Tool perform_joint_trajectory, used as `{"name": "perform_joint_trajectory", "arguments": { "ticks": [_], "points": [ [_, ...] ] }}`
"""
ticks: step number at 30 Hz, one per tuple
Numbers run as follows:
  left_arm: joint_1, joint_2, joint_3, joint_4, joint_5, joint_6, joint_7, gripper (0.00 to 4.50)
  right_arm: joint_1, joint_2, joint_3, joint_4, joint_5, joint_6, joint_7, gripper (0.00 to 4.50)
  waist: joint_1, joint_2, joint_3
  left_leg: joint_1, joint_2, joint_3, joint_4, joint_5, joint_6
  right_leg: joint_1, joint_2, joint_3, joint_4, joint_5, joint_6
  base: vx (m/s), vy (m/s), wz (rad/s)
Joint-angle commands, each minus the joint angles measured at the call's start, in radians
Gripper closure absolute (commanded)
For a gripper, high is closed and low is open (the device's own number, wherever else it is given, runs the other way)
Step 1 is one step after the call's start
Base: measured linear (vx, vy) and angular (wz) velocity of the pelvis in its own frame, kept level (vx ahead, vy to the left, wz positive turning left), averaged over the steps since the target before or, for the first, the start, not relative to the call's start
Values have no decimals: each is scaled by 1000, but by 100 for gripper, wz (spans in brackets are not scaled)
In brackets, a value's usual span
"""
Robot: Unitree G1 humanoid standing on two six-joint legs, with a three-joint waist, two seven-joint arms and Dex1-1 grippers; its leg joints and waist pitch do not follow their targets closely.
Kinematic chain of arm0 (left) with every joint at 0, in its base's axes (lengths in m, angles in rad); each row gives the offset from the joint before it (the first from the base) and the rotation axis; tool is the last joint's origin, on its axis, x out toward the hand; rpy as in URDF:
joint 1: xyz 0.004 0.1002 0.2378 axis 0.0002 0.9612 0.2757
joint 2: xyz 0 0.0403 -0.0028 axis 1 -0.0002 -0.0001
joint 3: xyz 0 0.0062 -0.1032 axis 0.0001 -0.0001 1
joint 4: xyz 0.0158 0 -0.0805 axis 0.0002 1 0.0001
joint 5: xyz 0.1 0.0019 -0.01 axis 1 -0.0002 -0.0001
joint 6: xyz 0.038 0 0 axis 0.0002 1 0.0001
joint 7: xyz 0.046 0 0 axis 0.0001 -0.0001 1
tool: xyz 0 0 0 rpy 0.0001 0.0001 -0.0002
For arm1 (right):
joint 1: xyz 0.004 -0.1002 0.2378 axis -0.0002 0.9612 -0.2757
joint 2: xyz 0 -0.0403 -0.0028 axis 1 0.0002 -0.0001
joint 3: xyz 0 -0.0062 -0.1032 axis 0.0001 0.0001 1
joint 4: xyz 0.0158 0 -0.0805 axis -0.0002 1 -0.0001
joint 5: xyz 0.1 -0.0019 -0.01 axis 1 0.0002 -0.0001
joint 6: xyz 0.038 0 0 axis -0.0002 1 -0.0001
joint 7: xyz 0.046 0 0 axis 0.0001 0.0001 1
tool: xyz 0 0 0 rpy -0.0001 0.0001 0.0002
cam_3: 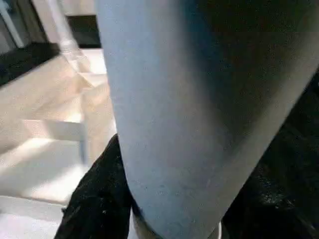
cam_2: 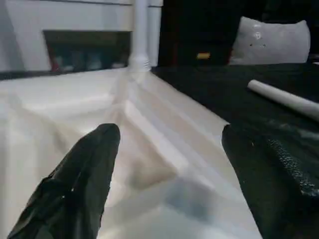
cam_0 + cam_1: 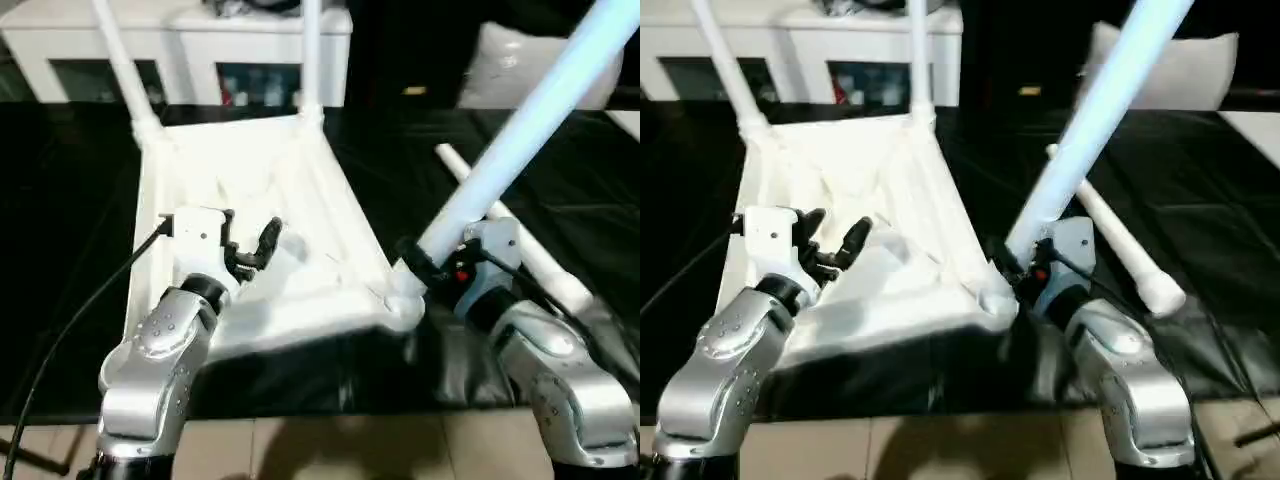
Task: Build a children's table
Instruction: Pick table leg
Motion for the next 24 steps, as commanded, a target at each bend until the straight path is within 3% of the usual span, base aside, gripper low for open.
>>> {"name": "perform_joint_trajectory", "arguments": {
  "ticks": [1,4,6,7,9,10,11,12,13,15,16,17,18,19,20,21,22,23,24],
  "points": [
    [1,4,-1,-9,8,-4,1,75,-4,-4,-5,-7,0,-12,6,261,14,-9,-78,-27,-28,2,-44,-98,134,83,-6,23,-41,90,-269,67,-3,6],
    [-2,7,-6,-4,11,-4,-4,75,0,-3,0,0,-9,-17,4,261,14,-10,-85,-35,-38,-5,-31,-5,185,97,8,20,-23,243,-291,109,-25,9],
    [0,7,-7,-4,13,-5,-4,75,1,-3,2,1,-10,-19,2,261,13,-7,-89,-27,-35,-13,-26,62,218,90,20,7,-6,331,-289,87,-5,15],
    [5,7,-8,-6,14,-6,-4,75,5,-3,4,-1,-10,-21,2,261,17,-6,-88,-25,-35,-17,-15,110,238,83,20,11,6,398,-289,81,-3,16],
    [8,8,-9,-6,16,-5,-4,75,8,-1,2,-3,-9,-21,-2,261,21,-1,-94,-18,-21,-30,10,294,261,56,22,5,38,533,-283,64,7,16],
    [9,11,-10,-6,15,-7,-7,75,11,-2,3,-5,-11,-20,-5,261,26,5,-102,-7,-14,-43,31,459,263,34,26,2,61,632,-259,54,11,14],
    [8,13,-11,-6,14,-7,-10,75,11,-3,3,-6,-11,-20,-5,261,30,0,-101,-22,-17,-47,44,566,234,27,23,7,68,682,-222,0,0,0],
    [8,14,-12,-6,13,-6,-12,75,11,-3,3,-7,-11,-20,-5,261,37,0,-102,-25,-16,-47,50,603,209,19,17,11,69,711,-206,0,0,0],
    [4,25,-20,-3,12,1,-25,75,11,-2,1,-7,-11,-21,-6,261,48,-5,-102,-37,-15,-46,45,577,130,19,11,19,67,738,-160,0,0,0],
    [2,31,-26,-1,13,3,-35,75,10,-1,1,-6,-13,-22,-7,261,53,-6,-96,-45,-9,-46,34,489,86,16,7,17,57,679,-146,-92,-6,2],
    [1,37,-33,2,13,4,-47,75,11,0,1,-6,-15,-23,-7,261,55,-6,-78,-46,3,-42,7,240,27,3,-4,15,30,434,-146,-103,-4,-1],
    [-2,42,-38,4,13,1,-56,75,11,-1,1,-6,-16,-23,-7,261,55,-5,-73,-44,5,-40,-1,149,10,2,-9,17,20,337,-149,-132,-17,0],
    [-5,44,-41,7,13,-1,-62,75,11,-1,2,-6,-17,-24,-7,261,51,-2,-62,-44,10,-42,-18,-19,-21,1,-17,18,5,139,-152,-156,-37,-1],
    [-9,48,-45,11,13,-6,-70,75,11,-2,4,-6,-19,-26,-7,261,49,-5,-57,-43,10,-41,-23,-79,-32,0,-21,19,-4,51,-148,-156,-37,-1],
    [-18,46,-40,17,10,0,-65,75,10,-3,5,-4,-21,-27,-8,261,45,-5,-46,-37,13,-42,-36,-200,-49,-7,-26,22,-21,-139,-135,-161,-26,-1],
    [-21,44,-38,19,9,3,-62,75,10,-3,5,-4,-21,-27,-8,261,42,-5,-41,-35,12,-42,-41,-255,-56,-11,-27,23,-31,-234,-122,-146,-17,-2],
    [-25,42,-33,23,8,17,-53,75,9,-3,4,-3,-22,-28,-9,261,37,-7,-34,-28,9,-46,-47,-345,-68,-20,-29,24,-48,-397,-89,-146,-17,-2],
    [-25,41,-32,24,8,20,-52,75,9,-4,4,-3,-22,-28,-9,261,32,-11,-31,-25,4,-51,-48,-386,-74,-26,-31,22,-63,-519,-49,-127,-20,-6],
    [-24,42,-32,24,8,20,-53,75,9,-4,5,-3,-23,-28,-9,261,31,-11,-33,-26,2,-53,-48,-382,-76,-25,-33,22,-67,-544,-35,-109,-16,-7]
  ]
}}
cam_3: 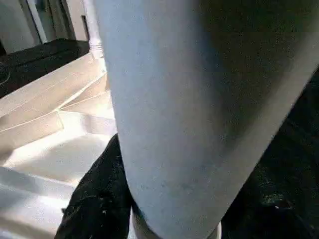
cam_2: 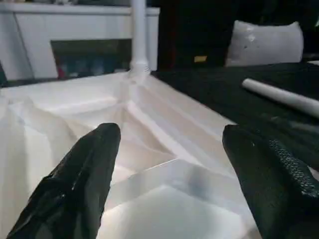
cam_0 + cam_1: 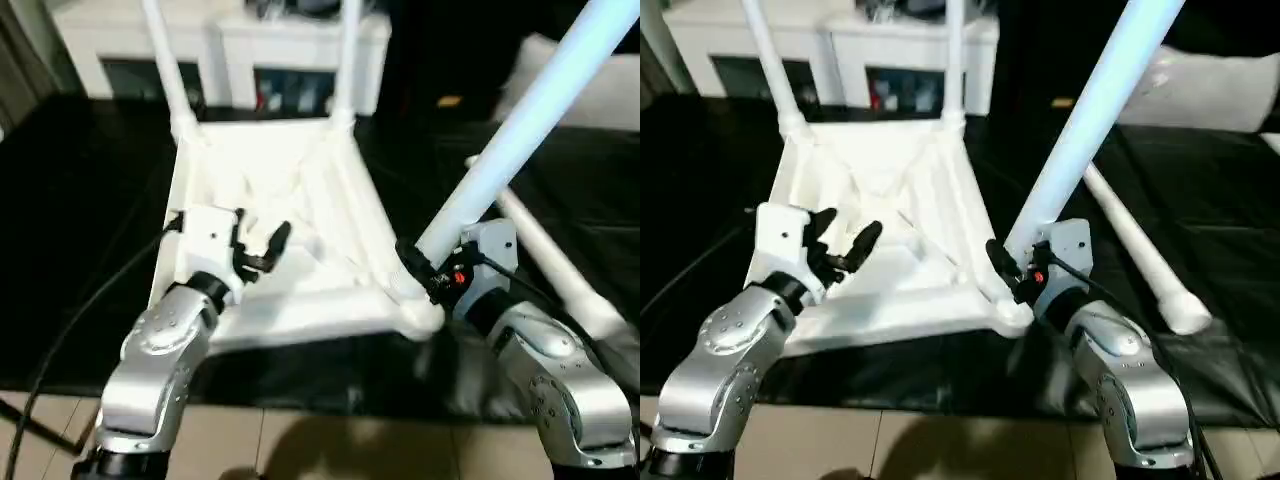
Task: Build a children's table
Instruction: Pick table leg
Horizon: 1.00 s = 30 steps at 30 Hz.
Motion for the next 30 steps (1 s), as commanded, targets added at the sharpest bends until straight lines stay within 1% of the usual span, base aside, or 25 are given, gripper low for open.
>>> {"name": "perform_joint_trajectory", "arguments": {
  "ticks": [1,2,3,4,7,9,10,11,12,13,15,16,17,18,19,20,21,22,23,24,25,26,28,29,30],
  "points": [
    [-7,2,1,12,7,14,-2,75,3,-4,-4,-4,-6,-9,-2,261,-9,-5,-35,10,5,-6,-99,-367,-60,6,-32,10,-127,-521,-42,-109,-16,-7],
    [-5,3,-2,13,9,15,-2,75,4,-4,-3,-4,-7,-10,-2,261,-11,-7,-38,5,4,-6,-100,-341,-54,5,-30,10,-124,-486,-42,-86,-12,-1],
    [-4,7,-7,15,16,16,-2,75,5,-4,0,-3,-8,-10,-2,261,-13,-6,-39,5,5,-5,-100,-331,-51,4,-29,10,-124,-467,-46,-68,-7,1],
    [-4,10,-10,16,21,15,-1,75,6,-4,2,-2,-9,-11,-1,261,-19,-7,-38,-3,5,-5,-102,-319,-45,4,-26,10,-121,-436,-58,-68,-7,1],
    [-11,12,-17,28,25,7,-6,75,7,-3,7,-1,-12,-11,-1,261,-22,-7,-40,-7,3,-6,-102,-315,-42,3,-25,9,-119,-419,-64,-18,1,-1],
    [-14,11,-18,31,24,7,-8,75,6,-3,7,-1,-12,-10,-1,261,-22,-9,-45,-9,4,-5,-100,-293,-36,3,-23,10,-114,-374,-76,0,0,0],
    [-21,11,-22,36,13,4,-24,75,5,-4,7,1,-12,-9,-2,261,-20,-7,-48,-9,5,-3,-100,-281,-33,0,-22,11,-111,-334,-89,0,0,0],
    [-29,13,-28,41,6,3,-41,75,2,-5,6,3,-12,-8,-2,261,-20,-6,-50,-10,5,-2,-99,-287,-28,-2,-21,11,-111,-327,-93,0,0,0],
    [-38,17,-33,50,-14,20,-68,58,-1,-8,4,5,-13,-11,1,261,-19,-4,-50,-8,6,-2,-99,-312,-28,-9,-20,11,-112,-336,-97,0,0,0],
    [-49,24,-40,58,-37,38,-105,47,-3,-9,-3,8,-3,-21,12,261,-20,-6,-50,-10,5,-2,-99,-318,-28,-10,-19,10,-113,-340,-98,0,0,0],
    [-71,53,-72,65,-81,87,-201,40,-11,-18,-23,22,2,-31,20,261,-18,-3,-55,-15,6,-2,-100,-299,-31,-10,-19,11,-106,-287,-109,0,0,0],
    [-79,65,-86,65,-93,101,-234,40,-15,-22,-31,31,2,-31,18,261,-14,-5,-61,-18,6,-1,-97,-246,-26,-7,-20,11,-96,-204,-129,0,0,0],
    [-79,65,-86,65,-93,101,-234,40,-15,-22,-31,31,2,-31,18,261,-14,-4,-63,-22,6,-1,-97,-221,-27,-2,-20,10,-91,-163,-137,0,0,0],
    [-92,89,-115,75,-83,100,-279,18,-21,-33,-37,40,8,-32,33,261,-11,-4,-69,-20,6,3,-91,-174,-16,1,-19,9,-87,-80,-150,0,0,0],
    [-113,114,-149,96,-63,95,-322,6,-30,-44,-53,52,22,-35,49,261,-9,-2,-73,-20,7,3,-88,-139,-11,5,-19,8,-80,-30,-157,0,0,0],
    [-113,114,-149,96,-63,95,-322,1,-30,-44,-53,52,22,-35,49,261,-9,-1,-78,-24,3,6,-83,-72,8,11,-16,7,-73,64,-168,0,0,0],
    [-118,120,-157,102,-57,93,-332,1,-32,-46,-58,54,27,-35,54,261,-9,-4,-83,-29,1,8,-75,-1,24,15,-15,7,-65,164,-182,0,0,0],
    [-166,153,-219,157,-26,87,-416,0,-51,-61,-86,76,56,-42,86,261,-6,-5,-82,-29,-2,13,-74,17,44,12,-14,5,-68,185,-189,0,0,0],
    [-166,153,-219,157,-26,87,-416,0,-51,-61,-86,76,56,-42,86,261,-6,-3,-81,-28,-1,12,-74,4,47,12,-16,5,-66,167,-194,0,0,0],
    [-215,173,-271,210,-15,104,-487,0,-72,-63,-101,104,65,-66,103,261,-6,-6,-77,-29,1,15,-77,-25,47,11,-20,6,-71,121,-201,0,0,0],
    [-215,173,-271,210,-15,104,-487,0,-72,-63,-101,104,65,-66,103,262,-6,-3,-76,-26,4,15,-79,-52,39,11,-23,6,-72,73,-209,0,0,0],
    [-232,180,-289,227,-14,115,-507,0,-79,-62,-103,116,64,-80,105,262,-6,-3,-74,-29,6,15,-81,-60,34,13,-24,7,-73,61,-211,0,0,0],
    [-249,184,-313,246,-11,123,-533,0,-85,-71,-98,137,41,-94,96,262,-7,-4,-72,-26,8,15,-84,-92,21,12,-25,7,-77,7,-210,0,0,0],
    [-266,184,-334,268,-5,131,-551,0,-92,-68,-98,158,34,-127,100,262,-7,-1,-71,-25,8,15,-86,-109,13,11,-26,7,-80,-25,-206,0,0,0],
    [-278,180,-347,284,-1,129,-563,0,-93,-75,-97,163,39,-106,105,262,-9,-3,-71,-24,7,17,-86,-126,7,9,-26,8,-83,-51,-202,0,0,0]
  ]
}}
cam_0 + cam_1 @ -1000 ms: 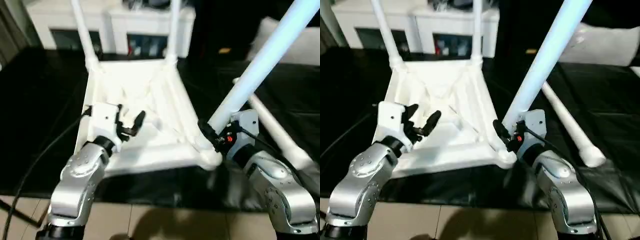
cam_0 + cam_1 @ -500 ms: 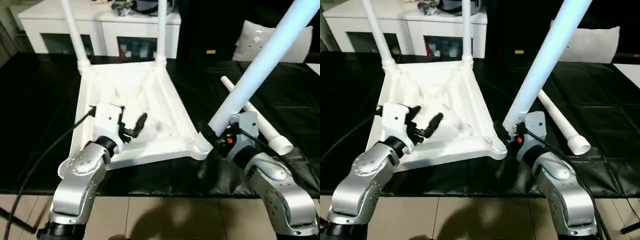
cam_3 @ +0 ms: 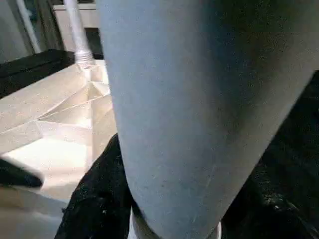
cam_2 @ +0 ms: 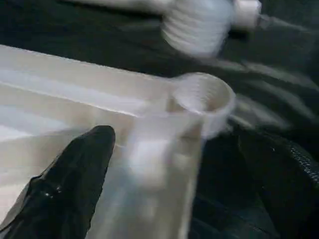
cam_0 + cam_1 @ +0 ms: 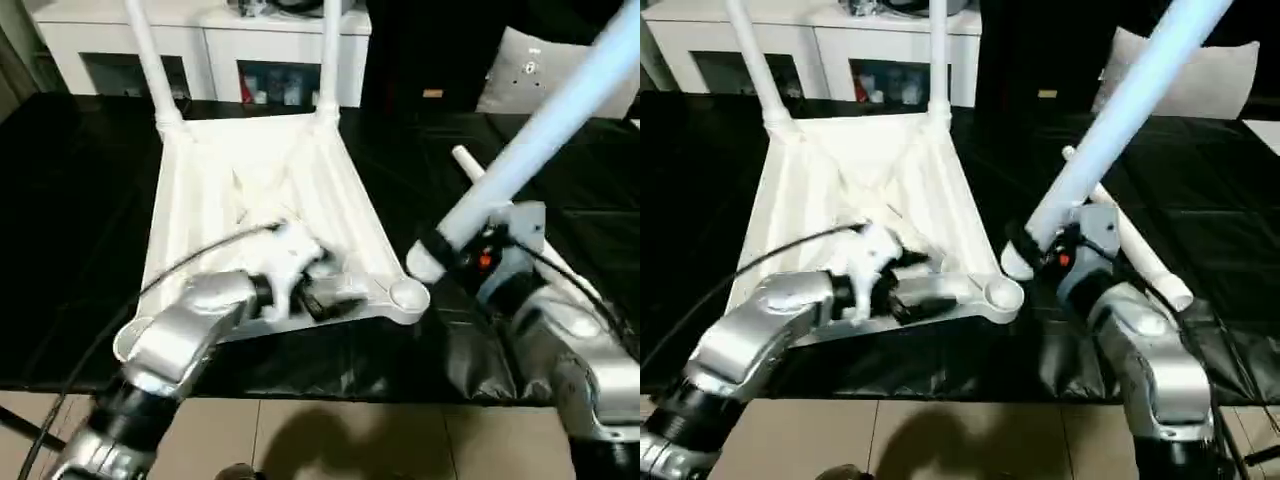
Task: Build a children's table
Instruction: Pick table leg, then insert table leg to table base
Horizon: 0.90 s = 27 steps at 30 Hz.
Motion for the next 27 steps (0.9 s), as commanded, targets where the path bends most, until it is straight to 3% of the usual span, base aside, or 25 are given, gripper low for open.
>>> {"name": "perform_joint_trajectory", "arguments": {
  "ticks": [1,4,6,7,9,23,24,27],
  "points": [
    [-45,-2,-47,51,24,7,-44,0,-12,-23,-9,18,4,24,21,262,3,-3,-66,16,7,10,-77,-162,2,45,-25,9,-73,-102,-191,0,0,0],
    [-91,-34,-88,125,54,-16,-66,37,-8,-50,0,31,31,71,78,262,8,-4,-68,14,8,9,-76,-159,4,49,-27,9,-72,-85,-195,0,0,0],
    [-103,-42,-101,153,72,-27,-65,37,-5,-52,2,35,33,73,87,262,8,5,-69,14,8,8,-75,-156,5,47,-26,9,-73,-74,-198,0,0,0],
    [-115,-50,-108,182,85,-41,-65,51,-4,-50,-2,38,39,71,91,262,7,-2,-69,12,7,9,-75,-151,8,51,-26,9,-73,-62,-200,0,0,0],
    [-140,-66,-114,230,91,-59,-73,68,-6,-40,-25,41,85,96,105,262,8,1,-69,12,6,8,-76,-158,13,52,-28,8,-73,-72,-205,0,0,0],
    [-182,-65,-116,331,119,-65,-103,170,-7,-55,-17,50,99,63,158,262,10,1,-69,13,10,6,-78,-171,13,50,-29,7,-75,-90,-221,0,0,0],
    [-182,-62,-114,332,118,-63,-107,197,-7,-56,-17,50,101,65,160,262,10,1,-70,13,10,6,-78,-171,14,50,-30,7,-75,-86,-222,0,0,0],
    [-181,-61,-109,336,118,-63,-112,205,-10,-60,-13,58,99,61,170,262,9,1,-69,13,11,7,-78,-170,15,49,-29,7,-74,-78,-227,0,0,0]
  ]
}}
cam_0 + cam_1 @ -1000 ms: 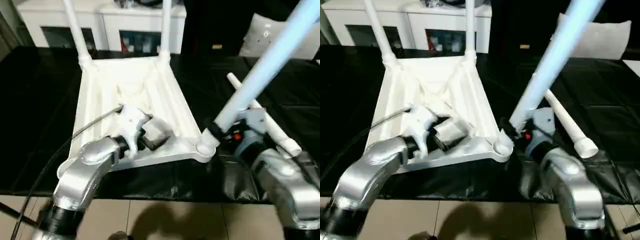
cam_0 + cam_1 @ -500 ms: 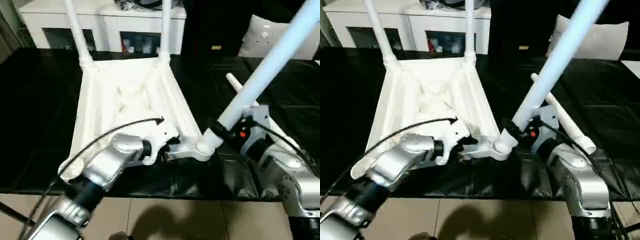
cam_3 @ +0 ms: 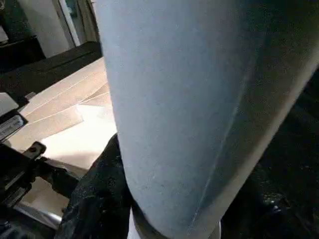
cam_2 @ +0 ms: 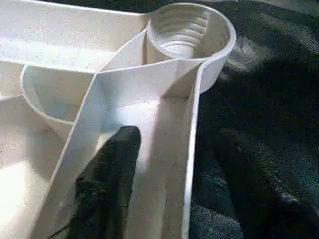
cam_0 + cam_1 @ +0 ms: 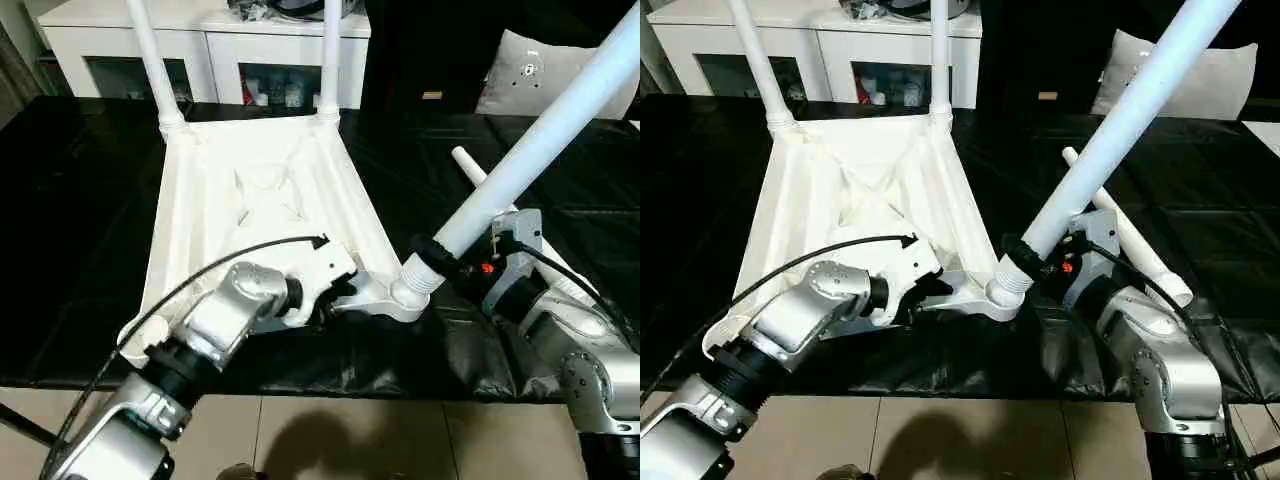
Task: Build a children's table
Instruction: Insert table leg to table base
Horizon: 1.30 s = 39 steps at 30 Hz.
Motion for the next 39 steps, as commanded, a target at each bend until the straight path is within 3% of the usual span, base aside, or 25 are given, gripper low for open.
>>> {"name": "perform_joint_trajectory", "arguments": {
  "ticks": [1,4,15,23,27,30,31,39],
  "points": [
    [-8,2,10,8,10,-3,-11,231,-10,-11,4,9,8,-4,13,262,5,-9,-68,13,11,7,-78,-177,13,48,-29,7,-75,-89,-224,0,0,0],
    [-8,1,11,12,10,-2,-16,252,-11,-13,2,10,10,-1,21,262,6,-3,-66,13,11,7,-79,-181,13,47,-30,8,-75,-106,-223,0,0,0],
    [-2,21,0,-2,29,-16,-46,351,-14,-28,10,10,13,12,52,262,4,-4,-65,12,13,6,-82,-198,9,46,-31,8,-79,-129,-214,0,0,0],
    [-12,39,-7,4,51,-63,-64,434,-61,-91,66,24,34,77,167,262,3,-3,-64,11,14,5,-83,-199,10,47,-31,8,-78,-124,-221,0,0,0],
    [-8,59,-16,2,61,-89,-99,450,-106,-133,110,77,2,84,234,262,2,-4,-66,10,14,5,-82,-192,12,49,-32,7,-77,-116,-228,0,0,0],
    [-2,66,-13,-4,60,-101,-113,450,-124,-157,134,96,-11,89,264,262,2,-4,-68,11,13,8,-78,-164,22,50,-32,8,-74,-63,-242,0,0,0],
    [-1,68,-9,-7,55,-105,-124,450,-131,-166,142,104,-13,95,277,262,2,-9,-69,10,13,8,-77,-143,32,52,-32,7,-70,-38,-251,0,0,0],
    [7,119,11,-38,18,-146,-235,450,-193,-184,213,204,-56,83,343,262,4,-5,-68,14,16,9,-78,-154,35,48,-32,6,-69,-51,-266,0,0,0]
  ]
}}
